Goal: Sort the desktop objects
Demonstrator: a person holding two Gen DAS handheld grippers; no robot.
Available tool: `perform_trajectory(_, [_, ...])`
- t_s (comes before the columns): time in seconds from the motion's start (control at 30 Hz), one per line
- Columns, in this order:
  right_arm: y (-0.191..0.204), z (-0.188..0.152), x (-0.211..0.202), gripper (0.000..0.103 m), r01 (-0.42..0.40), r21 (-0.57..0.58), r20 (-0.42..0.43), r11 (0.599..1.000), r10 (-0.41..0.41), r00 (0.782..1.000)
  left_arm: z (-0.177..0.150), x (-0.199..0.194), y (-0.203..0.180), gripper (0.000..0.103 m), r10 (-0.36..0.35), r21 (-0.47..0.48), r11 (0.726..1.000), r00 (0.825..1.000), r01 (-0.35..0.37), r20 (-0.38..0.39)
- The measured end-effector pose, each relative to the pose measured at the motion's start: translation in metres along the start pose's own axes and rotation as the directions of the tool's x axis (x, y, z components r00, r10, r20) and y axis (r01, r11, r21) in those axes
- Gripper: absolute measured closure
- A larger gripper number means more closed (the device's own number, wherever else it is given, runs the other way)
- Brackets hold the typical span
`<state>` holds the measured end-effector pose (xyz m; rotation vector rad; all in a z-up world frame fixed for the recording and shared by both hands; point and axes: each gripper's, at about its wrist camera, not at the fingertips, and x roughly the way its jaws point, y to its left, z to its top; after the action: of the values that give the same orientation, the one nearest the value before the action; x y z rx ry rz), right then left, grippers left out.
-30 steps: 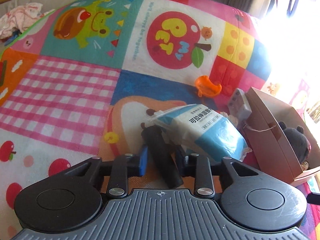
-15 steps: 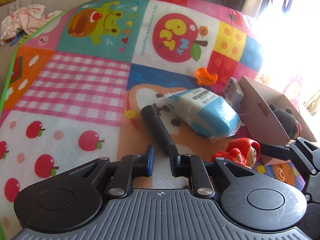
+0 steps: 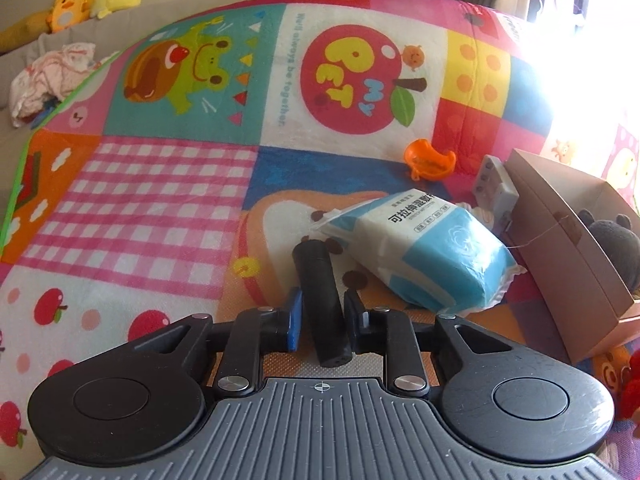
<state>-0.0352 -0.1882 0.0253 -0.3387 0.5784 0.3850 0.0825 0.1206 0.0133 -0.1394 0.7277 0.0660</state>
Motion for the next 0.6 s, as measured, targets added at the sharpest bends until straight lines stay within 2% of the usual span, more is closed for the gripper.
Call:
perform_trajectory(0.13, [-0.027, -0.011, 0.007, 0.010, 0.020, 0.123, -0.013, 0.992, -0.018, 1.000, -0.012, -0.016, -0.011, 0.081, -0.028, 0.033, 0.999, 0.999, 0.028, -0.022])
perform_trajectory(0.23, [-0.032, -0.019, 0.008, 0.000, 0.038, 0.169, -0.001, 0.985, -0.039, 0.999, -0.033, -0.040, -0.032, 0.081, -0.109, 0.074, 0.991, 0.993, 0.113, -0.052])
perform_trajectory(0.3, [-0.035, -0.022, 0.010, 0.000, 0.034, 0.193, -0.008, 0.981, -0.033, 0.999, -0.049, -0.056, -0.048, 0.081, -0.167, 0.116, 0.978, 0.983, 0.175, -0.072])
perform_trajectory(0.47, [-0.039, -0.027, 0.014, 0.000, 0.036, 0.229, -0.030, 0.973, -0.030, 0.999, -0.084, -0.085, -0.096, 0.081, -0.288, 0.248, 0.919, 0.952, 0.306, -0.109])
perform_trajectory(0.53, [-0.041, -0.028, 0.016, 0.000, 0.040, 0.242, -0.040, 0.969, -0.032, 0.999, -0.088, -0.091, -0.107, 0.070, -0.328, 0.265, 0.899, 0.937, 0.348, -0.120])
perform_trajectory(0.6, [-0.042, -0.028, 0.017, 0.000, 0.046, 0.252, -0.049, 0.967, -0.035, 0.998, -0.092, -0.092, -0.115, 0.064, -0.355, 0.273, 0.884, 0.924, 0.381, -0.139])
